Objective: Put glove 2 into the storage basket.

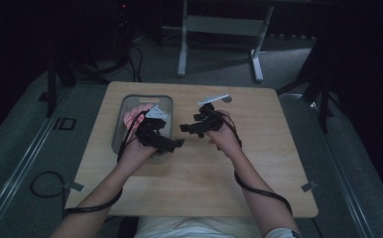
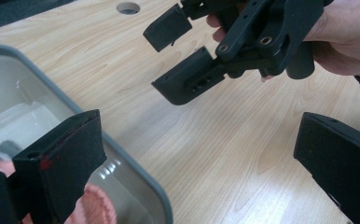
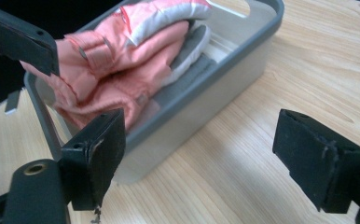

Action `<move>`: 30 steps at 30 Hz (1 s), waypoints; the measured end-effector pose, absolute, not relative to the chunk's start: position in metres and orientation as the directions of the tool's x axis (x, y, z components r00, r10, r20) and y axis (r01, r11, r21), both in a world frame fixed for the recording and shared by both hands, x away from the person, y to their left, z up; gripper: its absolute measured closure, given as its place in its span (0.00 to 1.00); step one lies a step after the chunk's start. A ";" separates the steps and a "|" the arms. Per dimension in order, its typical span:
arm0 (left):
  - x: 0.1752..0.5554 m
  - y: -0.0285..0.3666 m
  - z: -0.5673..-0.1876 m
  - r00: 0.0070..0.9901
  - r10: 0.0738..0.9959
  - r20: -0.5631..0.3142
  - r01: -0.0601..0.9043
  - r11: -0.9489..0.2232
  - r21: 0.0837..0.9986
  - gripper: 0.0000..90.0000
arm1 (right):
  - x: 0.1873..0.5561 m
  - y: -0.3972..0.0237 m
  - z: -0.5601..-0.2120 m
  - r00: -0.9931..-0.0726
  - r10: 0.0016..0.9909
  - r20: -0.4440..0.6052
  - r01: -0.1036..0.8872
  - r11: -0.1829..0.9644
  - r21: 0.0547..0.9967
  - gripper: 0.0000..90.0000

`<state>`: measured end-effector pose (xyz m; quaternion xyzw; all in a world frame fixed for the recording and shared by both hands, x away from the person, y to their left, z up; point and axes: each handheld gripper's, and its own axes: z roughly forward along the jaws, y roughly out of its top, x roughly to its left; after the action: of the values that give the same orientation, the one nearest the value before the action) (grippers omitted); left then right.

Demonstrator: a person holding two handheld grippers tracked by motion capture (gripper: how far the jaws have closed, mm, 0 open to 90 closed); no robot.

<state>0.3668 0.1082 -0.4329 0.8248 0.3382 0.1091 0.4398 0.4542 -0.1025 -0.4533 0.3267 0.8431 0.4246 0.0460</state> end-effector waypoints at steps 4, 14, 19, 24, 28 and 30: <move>0.363 0.099 -0.435 0.765 0.636 -0.101 0.445 -0.409 0.797 0.02 | 0.451 -0.109 -0.458 -0.781 0.594 0.192 0.511 0.432 0.743 0.18; 0.351 0.078 -0.444 0.808 0.584 -0.076 0.401 -0.451 0.798 0.02 | 0.444 -0.127 -0.471 -0.779 0.604 0.166 0.499 0.438 0.748 0.18; 0.344 0.070 -0.451 0.822 0.566 -0.063 0.382 -0.467 0.798 0.02 | 0.440 -0.134 -0.477 -0.786 0.600 0.149 0.484 0.446 0.753 0.17; 0.338 0.064 -0.458 0.831 0.553 -0.053 0.368 -0.478 0.798 0.02 | 0.438 -0.139 -0.483 -0.787 0.600 0.145 0.483 0.452 0.750 0.16; 0.331 0.058 -0.467 0.845 0.534 -0.038 0.348 -0.495 0.796 0.02 | 0.434 -0.142 -0.489 -0.795 0.592 0.134 0.470 0.461 0.752 0.16; 0.329 0.055 -0.472 0.850 0.526 -0.033 0.344 -0.506 0.791 0.02 | 0.433 -0.145 -0.493 -0.795 0.593 0.127 0.470 0.470 0.747 0.16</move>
<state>0.3285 0.0550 -0.4724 0.8613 0.2526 0.1061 0.4280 0.4333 -0.1447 -0.4929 0.3110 0.8540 0.4104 0.0749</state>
